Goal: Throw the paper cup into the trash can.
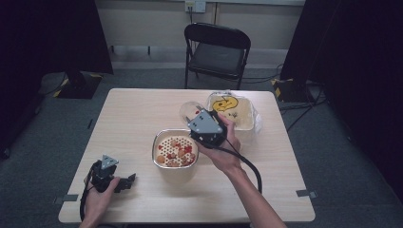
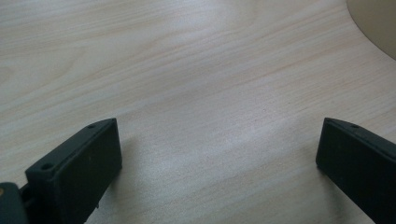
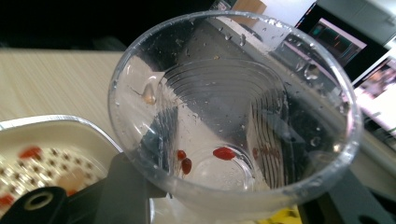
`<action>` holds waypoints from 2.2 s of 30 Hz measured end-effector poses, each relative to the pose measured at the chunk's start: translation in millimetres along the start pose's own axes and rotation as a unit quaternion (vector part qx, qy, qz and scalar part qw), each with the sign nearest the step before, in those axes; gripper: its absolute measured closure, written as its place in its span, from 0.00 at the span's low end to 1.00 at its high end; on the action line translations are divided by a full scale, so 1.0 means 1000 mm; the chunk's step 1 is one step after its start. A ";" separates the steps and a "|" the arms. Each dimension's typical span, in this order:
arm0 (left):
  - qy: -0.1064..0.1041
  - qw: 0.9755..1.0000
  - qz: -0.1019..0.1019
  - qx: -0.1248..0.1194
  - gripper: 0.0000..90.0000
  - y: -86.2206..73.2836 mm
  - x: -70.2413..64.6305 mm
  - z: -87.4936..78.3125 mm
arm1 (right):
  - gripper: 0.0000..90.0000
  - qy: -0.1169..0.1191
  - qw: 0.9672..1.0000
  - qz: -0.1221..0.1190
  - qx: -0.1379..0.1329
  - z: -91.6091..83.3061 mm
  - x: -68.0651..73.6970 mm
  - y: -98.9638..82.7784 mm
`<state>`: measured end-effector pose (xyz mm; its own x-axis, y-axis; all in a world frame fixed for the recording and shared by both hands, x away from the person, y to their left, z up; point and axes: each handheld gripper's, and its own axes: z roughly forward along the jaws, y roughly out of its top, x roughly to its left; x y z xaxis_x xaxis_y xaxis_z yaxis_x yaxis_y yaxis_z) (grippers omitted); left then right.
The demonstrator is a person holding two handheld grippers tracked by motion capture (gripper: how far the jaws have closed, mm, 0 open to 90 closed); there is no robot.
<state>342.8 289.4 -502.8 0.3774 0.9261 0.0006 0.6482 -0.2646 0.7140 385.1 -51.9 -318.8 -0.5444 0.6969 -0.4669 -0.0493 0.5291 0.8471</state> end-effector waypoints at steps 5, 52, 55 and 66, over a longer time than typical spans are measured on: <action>-0.001 1.000 0.000 0.000 0.00 0.000 0.000 0.000 | 0.58 0.022 0.996 0.082 -0.026 -0.001 -0.011 -0.004; -0.001 1.000 -0.002 0.000 0.00 0.000 0.000 0.000 | 0.22 -0.040 0.969 0.244 0.027 0.017 -0.118 -0.054; 0.000 1.000 0.000 0.000 0.00 0.000 0.000 0.000 | 0.18 -0.043 0.968 0.245 0.028 0.020 -0.120 -0.055; -0.002 1.000 -0.003 0.000 0.00 0.000 0.000 0.000 | 0.17 -0.026 0.964 0.262 0.033 0.021 -0.121 -0.059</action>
<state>342.8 289.0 -503.0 0.3761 0.9265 -0.0059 0.6497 -0.2592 0.7146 471.6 -157.4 -318.0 -0.4378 0.8991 0.0072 0.2751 0.1263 0.9531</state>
